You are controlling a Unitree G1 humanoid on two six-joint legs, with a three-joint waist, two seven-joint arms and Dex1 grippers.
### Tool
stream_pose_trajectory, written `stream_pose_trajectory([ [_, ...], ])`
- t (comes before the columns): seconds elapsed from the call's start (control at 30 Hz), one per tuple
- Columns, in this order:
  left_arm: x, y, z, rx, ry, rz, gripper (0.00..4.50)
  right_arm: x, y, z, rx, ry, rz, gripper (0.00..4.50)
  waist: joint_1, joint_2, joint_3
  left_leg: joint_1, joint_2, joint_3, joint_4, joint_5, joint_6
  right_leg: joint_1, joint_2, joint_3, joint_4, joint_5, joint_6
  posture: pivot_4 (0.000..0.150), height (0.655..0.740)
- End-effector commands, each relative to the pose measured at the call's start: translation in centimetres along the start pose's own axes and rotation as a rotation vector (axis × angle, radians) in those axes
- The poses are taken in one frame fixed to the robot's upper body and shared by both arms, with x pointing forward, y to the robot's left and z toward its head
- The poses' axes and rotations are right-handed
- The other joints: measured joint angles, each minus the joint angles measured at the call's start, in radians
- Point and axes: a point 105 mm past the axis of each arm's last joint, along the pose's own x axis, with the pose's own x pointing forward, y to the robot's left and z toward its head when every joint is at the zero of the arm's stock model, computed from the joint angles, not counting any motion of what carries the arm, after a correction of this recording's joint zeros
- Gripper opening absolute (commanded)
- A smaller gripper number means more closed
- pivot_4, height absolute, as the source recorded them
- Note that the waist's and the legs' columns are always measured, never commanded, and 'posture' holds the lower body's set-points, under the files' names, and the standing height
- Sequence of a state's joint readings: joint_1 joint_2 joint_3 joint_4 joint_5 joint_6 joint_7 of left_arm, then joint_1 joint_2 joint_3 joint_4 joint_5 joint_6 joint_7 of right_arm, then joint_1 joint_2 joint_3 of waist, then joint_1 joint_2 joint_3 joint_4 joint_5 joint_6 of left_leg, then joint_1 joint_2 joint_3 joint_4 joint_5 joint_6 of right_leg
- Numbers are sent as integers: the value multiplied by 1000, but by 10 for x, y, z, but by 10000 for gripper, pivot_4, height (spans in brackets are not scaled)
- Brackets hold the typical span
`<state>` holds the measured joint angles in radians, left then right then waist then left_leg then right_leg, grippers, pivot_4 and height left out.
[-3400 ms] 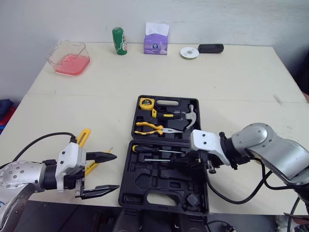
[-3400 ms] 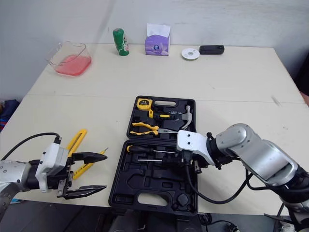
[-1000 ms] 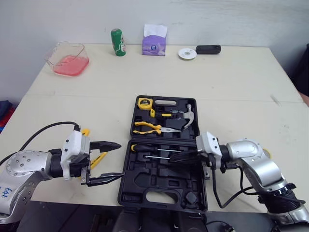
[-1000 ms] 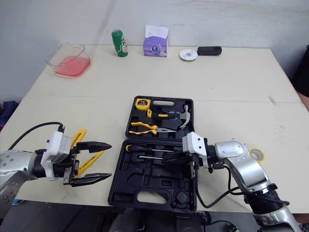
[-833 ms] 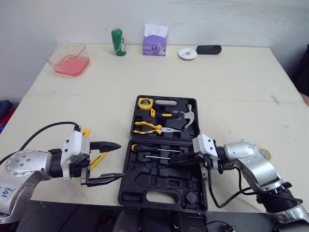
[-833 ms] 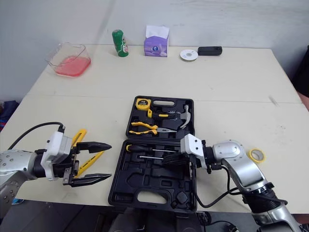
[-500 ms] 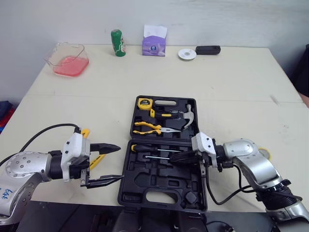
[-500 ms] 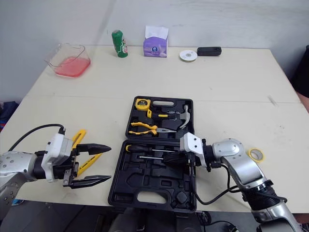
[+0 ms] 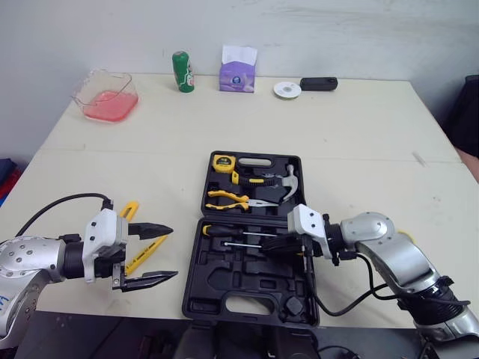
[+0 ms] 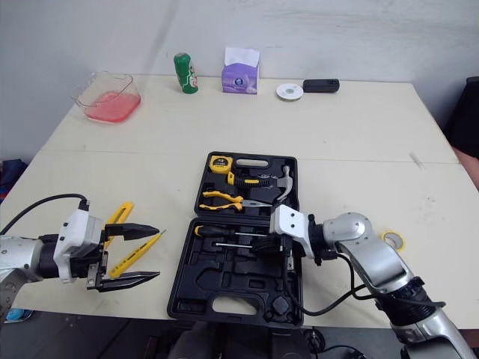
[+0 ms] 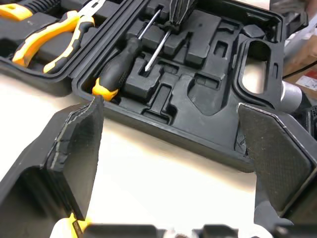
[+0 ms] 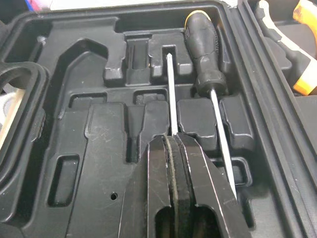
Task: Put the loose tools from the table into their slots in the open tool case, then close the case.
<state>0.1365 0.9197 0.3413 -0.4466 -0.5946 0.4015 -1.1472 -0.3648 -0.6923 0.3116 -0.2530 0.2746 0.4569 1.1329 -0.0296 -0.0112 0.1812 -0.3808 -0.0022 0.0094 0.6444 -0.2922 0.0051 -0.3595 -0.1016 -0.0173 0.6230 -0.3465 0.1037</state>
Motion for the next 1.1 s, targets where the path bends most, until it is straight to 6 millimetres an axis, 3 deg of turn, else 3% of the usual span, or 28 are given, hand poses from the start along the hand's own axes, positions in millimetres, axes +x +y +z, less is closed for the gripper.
stream_pose_trajectory([
  [0.03,-2,0,4,25,-6,6,45000,4,7,-31,142,124,0,264,1,0,0,0,0,0,0,0,0,0,0,0,0,0,0,1500,7400],
  [0.3,2,1,8,20,-30,8,45000,10,10,-45,201,152,2,264,1,-1,-3,4,0,0,-3,-1,-1,4,-1,0,-2,-1,-1,1500,7400],
  [0.53,1,3,12,23,-41,20,45000,5,13,-18,120,-13,60,264,2,-3,-5,10,0,1,-14,0,-2,6,-1,0,-5,-4,-8,1500,7400],
  [0.6,0,6,14,29,-54,47,45000,-9,3,8,22,-194,8,264,2,-3,-5,9,0,0,-15,1,-1,4,-1,-1,-5,-4,-7,1500,7400],
  [0.67,-3,8,14,29,-61,70,45000,-26,1,22,-32,-309,-25,264,3,-1,-3,6,0,0,-16,0,-2,2,0,-2,-5,-4,-8,1500,7400],
  [0.73,-5,9,12,23,-56,82,45000,-35,3,16,-98,-269,-38,264,3,3,0,3,0,0,-16,0,-2,-1,0,-2,-5,-4,-7,1500,7400],
  [0.83,-13,11,8,-3,-55,135,45000,-67,-15,27,-59,-371,-157,264,0,3,0,2,0,1,-15,0,-3,-1,0,-4,-5,-4,-7,1500,7400],
  [0.9,-26,17,3,-30,-61,228,45000,-89,-18,23,-62,-357,-219,264,0,3,0,3,0,2,-15,0,-2,0,0,-4,-7,-3,-7,1500,7400],
  [1.0,-61,36,-8,-49,-61,452,45000,-126,-24,6,-104,-285,-362,8920,6,3,1,3,1,2,-15,-1,-2,0,1,-5,-7,-3,-6,1500,7400],
  [1.1,-95,46,-21,-86,-54,617,45000,-166,-38,-6,-100,-271,-577,23420,7,2,1,4,2,2,-14,0,-2,0,3,-6,-6,-3,-6,1500,7400],
])
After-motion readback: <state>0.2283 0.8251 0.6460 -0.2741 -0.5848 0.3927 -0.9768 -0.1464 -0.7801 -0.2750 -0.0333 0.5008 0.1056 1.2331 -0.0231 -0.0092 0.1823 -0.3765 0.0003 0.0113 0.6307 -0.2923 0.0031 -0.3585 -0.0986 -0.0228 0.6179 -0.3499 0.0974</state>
